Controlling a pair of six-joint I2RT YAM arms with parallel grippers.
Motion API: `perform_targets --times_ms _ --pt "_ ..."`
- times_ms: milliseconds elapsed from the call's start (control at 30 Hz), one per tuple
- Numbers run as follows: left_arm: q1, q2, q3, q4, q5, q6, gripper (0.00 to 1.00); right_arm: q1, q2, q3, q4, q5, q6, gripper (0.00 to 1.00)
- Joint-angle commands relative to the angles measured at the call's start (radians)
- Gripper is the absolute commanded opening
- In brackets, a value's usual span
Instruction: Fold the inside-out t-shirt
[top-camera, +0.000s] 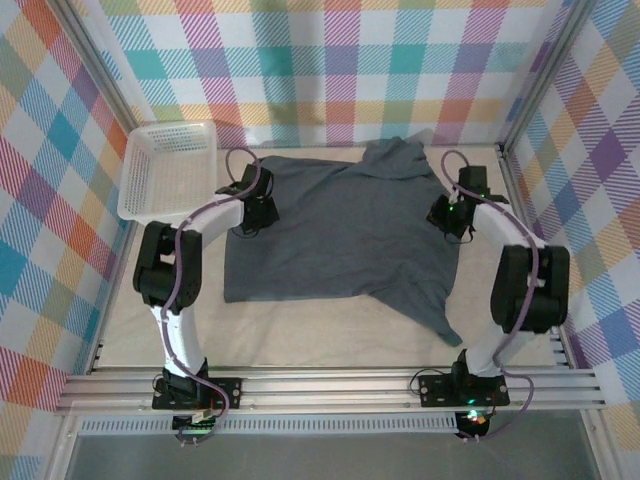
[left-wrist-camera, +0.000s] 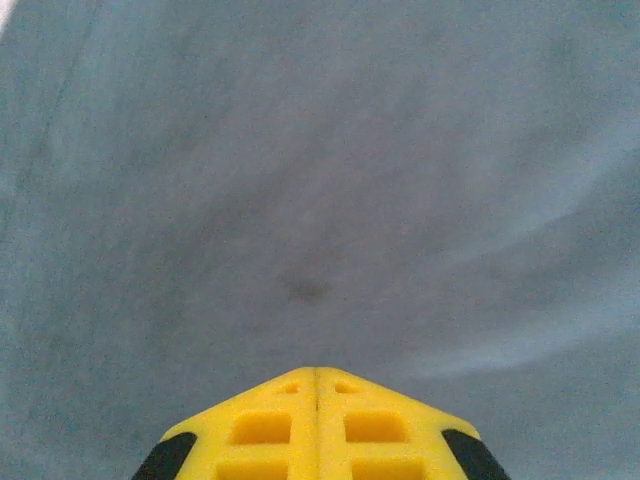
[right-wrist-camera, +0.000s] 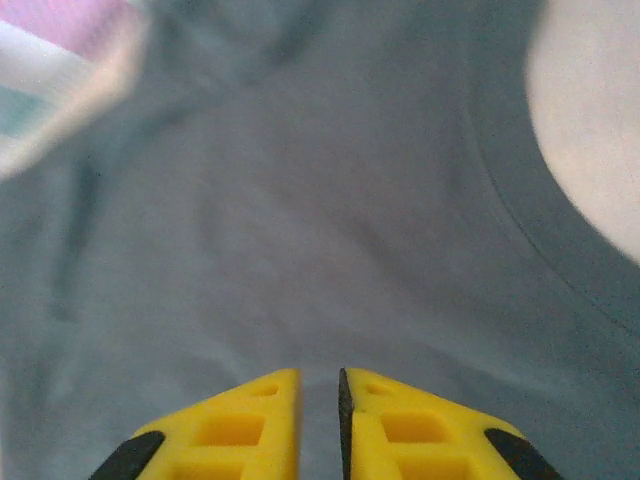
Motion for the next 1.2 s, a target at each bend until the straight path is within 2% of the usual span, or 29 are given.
perform_targets --times_ms 0,67,233,433,467,533,600,633,700,800,933,1033,1167 --pt "0.008 -0.01 0.0 -0.081 -0.037 -0.069 0.0 -0.016 0.044 -0.005 -0.078 0.076 0.078 0.03" --pt "0.011 0.011 -0.023 -0.1 -0.064 -0.098 0.0 -0.034 0.093 -0.005 -0.076 0.079 0.093 0.0" --pt "0.039 0.049 -0.106 -0.102 -0.064 -0.15 0.0 -0.071 0.163 0.018 -0.104 0.133 0.103 0.0" --pt "0.058 -0.032 -0.284 -0.011 -0.026 -0.159 0.0 -0.15 0.241 0.078 -0.128 0.138 0.069 0.0" --pt "0.057 -0.047 -0.304 0.013 -0.006 -0.152 0.0 -0.159 0.245 0.092 -0.116 0.123 0.055 0.0" --pt "0.056 -0.074 -0.319 0.063 0.056 -0.124 0.0 -0.163 0.251 0.142 -0.114 0.015 -0.013 0.0" --pt "0.056 -0.117 -0.318 0.088 0.073 -0.105 0.01 -0.163 0.239 0.191 -0.151 -0.062 -0.046 0.0" --pt "0.056 -0.146 -0.315 0.096 0.065 -0.093 0.08 -0.162 0.211 0.19 -0.158 -0.068 -0.047 0.02" --pt "0.056 -0.207 -0.299 0.093 0.044 -0.069 0.23 -0.164 0.121 0.139 -0.142 -0.029 -0.036 0.15" --pt "0.056 -0.303 -0.283 0.082 0.044 -0.031 0.37 -0.165 -0.074 -0.036 -0.112 0.107 0.055 0.18" --pt "0.053 -0.435 -0.326 0.072 0.065 -0.008 0.41 -0.207 -0.296 -0.306 -0.094 0.22 0.168 0.19" --pt "0.05 -0.534 -0.396 0.076 0.056 -0.004 0.43 -0.233 -0.376 -0.456 -0.046 0.19 0.199 0.19" --pt "0.05 -0.616 -0.472 0.071 0.018 0.015 0.46 -0.234 -0.363 -0.515 0.029 0.087 0.152 0.26"
